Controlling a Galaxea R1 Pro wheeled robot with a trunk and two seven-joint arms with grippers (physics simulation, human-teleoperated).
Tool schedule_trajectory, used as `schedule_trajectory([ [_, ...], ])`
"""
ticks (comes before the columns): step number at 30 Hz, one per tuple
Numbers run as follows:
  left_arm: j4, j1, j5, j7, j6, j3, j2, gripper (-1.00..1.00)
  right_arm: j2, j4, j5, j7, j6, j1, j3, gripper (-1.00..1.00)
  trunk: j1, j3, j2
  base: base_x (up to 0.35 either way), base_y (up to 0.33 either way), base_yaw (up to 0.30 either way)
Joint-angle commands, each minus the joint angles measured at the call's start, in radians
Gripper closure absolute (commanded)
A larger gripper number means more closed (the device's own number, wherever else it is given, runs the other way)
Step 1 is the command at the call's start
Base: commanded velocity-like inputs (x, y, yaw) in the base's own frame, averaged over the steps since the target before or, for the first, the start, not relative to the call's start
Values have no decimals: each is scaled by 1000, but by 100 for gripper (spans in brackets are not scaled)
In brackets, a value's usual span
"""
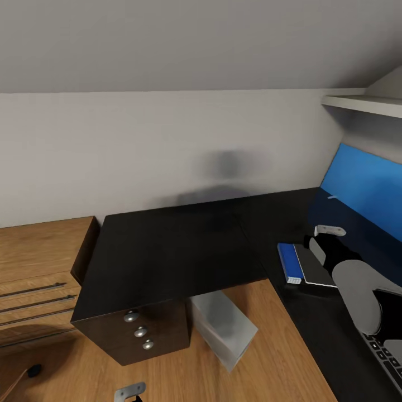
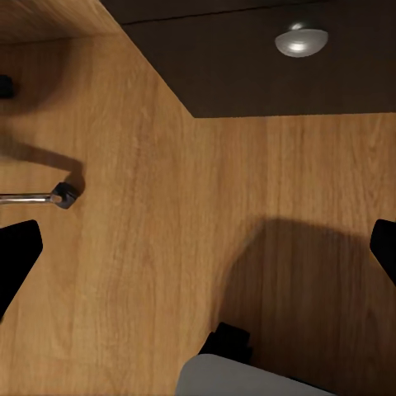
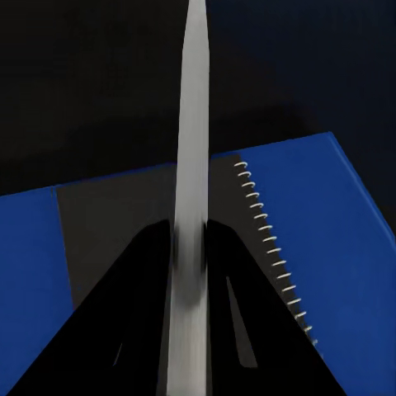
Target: In the bedroom, organize the workspace by keeping the computer under the desk, ensuring the monitor is on the desk, placing the keyboard on the desk next to the monitor, placing the mouse on the desk next to the keyboard, moving the folder from the swivel chair onto the desk next to the mouse, stacking the notebook on top of the folder with the pen on top of the notebook, and positioning the swivel chair next to the desk.
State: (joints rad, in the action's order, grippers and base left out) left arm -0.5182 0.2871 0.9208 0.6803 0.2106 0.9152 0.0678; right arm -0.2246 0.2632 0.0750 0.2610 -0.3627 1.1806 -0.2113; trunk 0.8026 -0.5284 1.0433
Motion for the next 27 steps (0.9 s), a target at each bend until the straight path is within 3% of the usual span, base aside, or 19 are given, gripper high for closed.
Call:
schedule_trajectory([
  [1,-2,1,10,5,6,8,1,-100,0,1,6,-2,-17,1,-5,100,0,-1,1,0,0,0],
  [11,-2,1,10,8,6,8,2,-100,-23,2,5,-48,-92,1,-4,100,0,-1,1,0,0,0],
  [27,-2,1,10,9,6,9,1,-100,-30,0,6,-93,-138,1,-2,100,0,-1,1,0,0,0],
])
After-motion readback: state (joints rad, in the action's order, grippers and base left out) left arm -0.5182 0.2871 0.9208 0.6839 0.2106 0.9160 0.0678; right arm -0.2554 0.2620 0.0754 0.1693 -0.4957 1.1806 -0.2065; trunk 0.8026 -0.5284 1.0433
